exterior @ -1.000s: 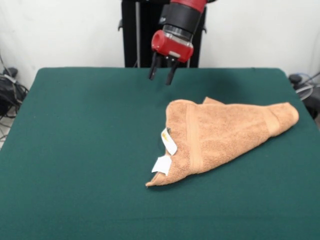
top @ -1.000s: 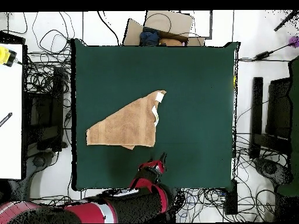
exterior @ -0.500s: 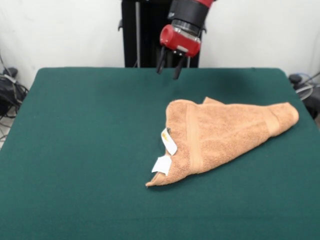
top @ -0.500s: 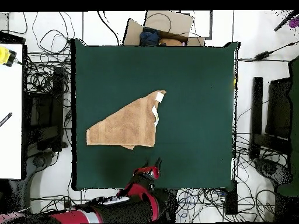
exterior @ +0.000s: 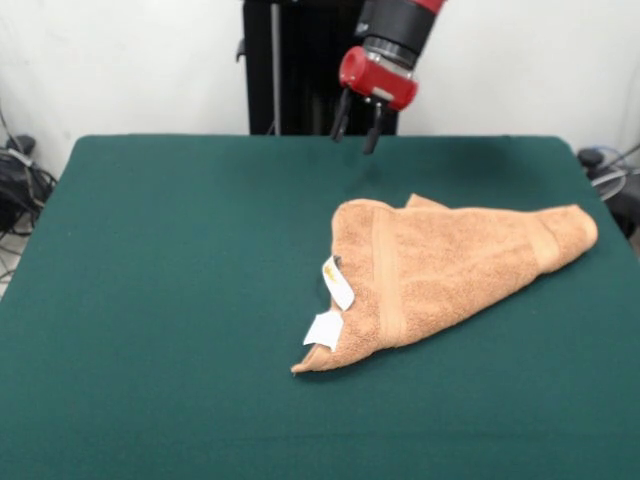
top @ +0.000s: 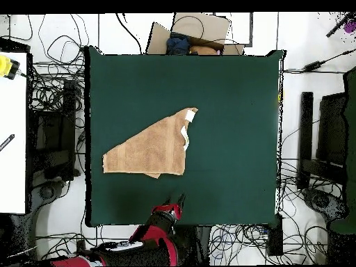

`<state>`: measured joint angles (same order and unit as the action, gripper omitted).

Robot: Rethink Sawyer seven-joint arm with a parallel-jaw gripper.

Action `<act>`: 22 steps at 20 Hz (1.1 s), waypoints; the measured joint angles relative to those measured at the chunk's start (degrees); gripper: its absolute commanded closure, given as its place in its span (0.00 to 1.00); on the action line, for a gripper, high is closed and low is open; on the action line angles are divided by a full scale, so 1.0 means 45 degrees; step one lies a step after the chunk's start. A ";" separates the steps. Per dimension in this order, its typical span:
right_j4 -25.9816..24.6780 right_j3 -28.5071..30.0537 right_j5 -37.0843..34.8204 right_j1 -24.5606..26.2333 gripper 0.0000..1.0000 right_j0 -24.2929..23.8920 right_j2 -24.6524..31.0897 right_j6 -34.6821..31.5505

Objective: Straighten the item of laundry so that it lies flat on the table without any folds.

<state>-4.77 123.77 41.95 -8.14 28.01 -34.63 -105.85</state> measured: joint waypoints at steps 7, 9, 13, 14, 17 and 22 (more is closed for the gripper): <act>0.0796 0.0419 0.0429 0.0320 0.00 0.0334 0.0338 0.0000; 0.1036 0.0571 0.0534 0.0370 0.00 0.0420 0.0469 0.0000; 0.1502 0.0799 0.0884 0.0512 0.00 0.0521 0.0711 0.0000; 0.1567 0.0817 0.0937 0.0537 0.00 0.0536 0.0743 0.0000; 0.1850 0.0889 0.1218 0.0701 0.00 0.0625 0.0903 0.0000; 0.2266 0.1006 0.2025 0.1084 0.00 0.0712 0.1072 0.0000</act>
<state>5.43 128.30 51.06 -3.26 31.22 -29.80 -105.85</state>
